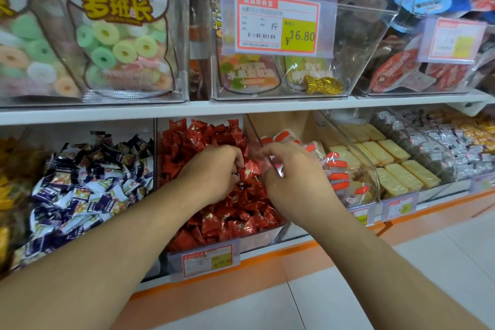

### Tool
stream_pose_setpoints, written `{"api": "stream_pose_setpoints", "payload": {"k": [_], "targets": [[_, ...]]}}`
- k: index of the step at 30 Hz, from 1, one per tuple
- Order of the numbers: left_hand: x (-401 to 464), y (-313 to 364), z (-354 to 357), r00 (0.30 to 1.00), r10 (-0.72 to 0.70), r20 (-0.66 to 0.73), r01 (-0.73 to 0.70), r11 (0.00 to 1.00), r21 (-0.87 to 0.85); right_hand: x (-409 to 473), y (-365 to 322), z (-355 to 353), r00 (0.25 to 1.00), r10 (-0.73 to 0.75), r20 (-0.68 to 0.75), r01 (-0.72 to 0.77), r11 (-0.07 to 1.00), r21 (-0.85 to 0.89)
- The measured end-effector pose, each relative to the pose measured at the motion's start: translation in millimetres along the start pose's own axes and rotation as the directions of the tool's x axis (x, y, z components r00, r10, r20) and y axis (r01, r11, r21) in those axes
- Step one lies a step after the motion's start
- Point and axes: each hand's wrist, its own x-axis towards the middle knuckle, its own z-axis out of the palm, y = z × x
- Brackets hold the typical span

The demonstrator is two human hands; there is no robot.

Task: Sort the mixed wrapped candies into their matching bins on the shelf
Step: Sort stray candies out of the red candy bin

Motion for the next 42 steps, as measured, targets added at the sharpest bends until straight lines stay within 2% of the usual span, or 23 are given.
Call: {"api": "stream_pose_setpoints", "payload": {"k": [3,7,9,14,17,23,27,30,34,39,42], "targets": [[-3,-2,-4,0.999,-0.009,-0.030,0.008,0.999,-0.049,1,3,8,0.998,-0.061,0.030,0.063,0.995,-0.071],[-11,-2,-13,0.999,0.003,-0.050,-0.008,0.995,-0.103,-2,1,11,0.984,-0.016,0.176,0.050,0.980,-0.193],[-14,0,-23,0.997,0.020,-0.077,-0.028,0.994,-0.107,-4,2,10,0.979,-0.025,0.203,0.073,0.970,-0.231],[-31,4,-51,0.990,0.041,-0.136,-0.054,0.994,-0.094,-4,-2,5,0.991,0.002,0.133,0.022,0.984,-0.177],[-47,0,-70,0.988,-0.025,-0.152,-0.002,0.985,-0.171,-7,-10,2,0.994,0.030,0.102,-0.014,0.988,-0.155],[-95,-32,-107,0.960,-0.166,-0.226,0.103,0.958,-0.268,-13,-28,3,0.997,-0.006,0.073,0.020,0.980,-0.197],[-127,-51,-125,0.941,-0.210,-0.264,0.196,0.977,-0.080,-15,-39,3,0.999,-0.033,0.033,0.039,0.975,-0.217],[-134,-51,-120,0.964,-0.142,-0.226,0.154,0.987,0.035,-15,-43,4,0.999,-0.033,0.019,0.036,0.982,-0.183],[-126,-31,-96,0.985,0.038,-0.166,-0.037,0.999,0.005,-11,-44,5,0.999,-0.046,-0.001,0.046,0.986,-0.163],[-81,-3,-67,0.982,0.155,-0.107,-0.160,0.986,-0.040,-6,-32,1,0.998,-0.056,0.028,0.059,0.988,-0.140],[-48,2,-45,0.982,0.189,0.004,-0.189,0.982,-0.012,-3,-25,-5,0.998,-0.056,0.039,0.061,0.989,-0.135]]}}
